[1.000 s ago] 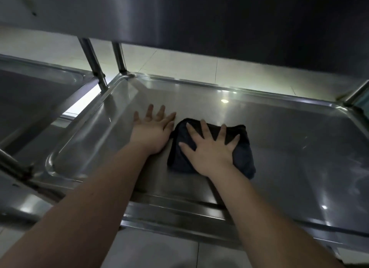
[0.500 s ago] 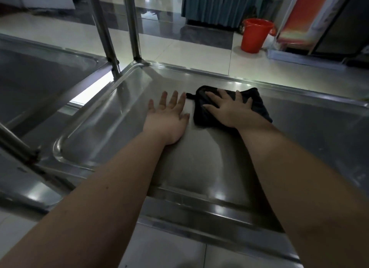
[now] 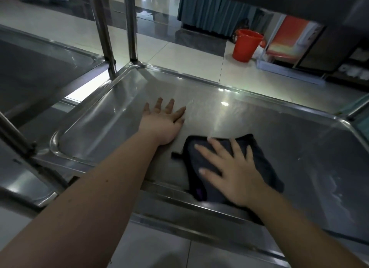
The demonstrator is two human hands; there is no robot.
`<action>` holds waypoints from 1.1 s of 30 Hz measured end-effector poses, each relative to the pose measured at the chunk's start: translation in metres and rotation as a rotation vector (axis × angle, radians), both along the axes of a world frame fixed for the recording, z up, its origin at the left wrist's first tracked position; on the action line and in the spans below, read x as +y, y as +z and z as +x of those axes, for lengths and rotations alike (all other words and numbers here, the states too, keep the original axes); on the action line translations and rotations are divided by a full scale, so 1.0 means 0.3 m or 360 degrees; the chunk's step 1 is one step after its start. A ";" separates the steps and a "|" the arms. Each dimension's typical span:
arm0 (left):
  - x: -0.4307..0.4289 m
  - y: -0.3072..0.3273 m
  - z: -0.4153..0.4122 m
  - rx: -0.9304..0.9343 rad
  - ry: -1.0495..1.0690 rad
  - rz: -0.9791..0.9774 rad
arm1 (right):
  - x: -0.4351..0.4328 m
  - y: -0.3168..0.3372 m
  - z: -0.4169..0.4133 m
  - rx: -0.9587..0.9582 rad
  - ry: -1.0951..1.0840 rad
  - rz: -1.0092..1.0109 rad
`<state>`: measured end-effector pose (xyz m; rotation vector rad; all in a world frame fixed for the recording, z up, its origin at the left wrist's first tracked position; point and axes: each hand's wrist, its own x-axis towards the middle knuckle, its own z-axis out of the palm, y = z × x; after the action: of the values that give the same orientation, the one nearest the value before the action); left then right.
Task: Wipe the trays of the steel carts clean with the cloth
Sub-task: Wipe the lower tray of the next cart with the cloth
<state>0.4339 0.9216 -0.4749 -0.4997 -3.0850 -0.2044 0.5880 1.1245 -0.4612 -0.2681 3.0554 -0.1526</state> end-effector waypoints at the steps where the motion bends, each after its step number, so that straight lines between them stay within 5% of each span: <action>1: 0.000 0.000 0.002 -0.0001 -0.0003 0.0000 | 0.011 -0.002 -0.066 0.0018 -0.0090 0.0038; 10: 0.000 0.016 0.008 -0.0002 -0.0008 0.0070 | 0.087 0.026 -0.570 -0.0105 -0.0624 -0.0068; 21: 0.034 0.087 0.048 0.0232 -0.0008 0.0014 | 0.154 0.003 0.039 -0.0112 -0.0151 -0.0014; 24: 0.166 0.116 0.048 0.0231 -0.0118 0.0256 | 0.178 0.007 0.192 -0.0117 -0.0111 -0.0052; 33: 0.392 0.024 0.040 0.0192 -0.0119 0.0542 | 0.293 -0.014 0.043 -0.0011 -0.0335 -0.0005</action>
<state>0.4459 1.0393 -0.4678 -0.5850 -2.8305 -0.6593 0.6011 1.2123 -0.4653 0.0551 3.0700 -0.1689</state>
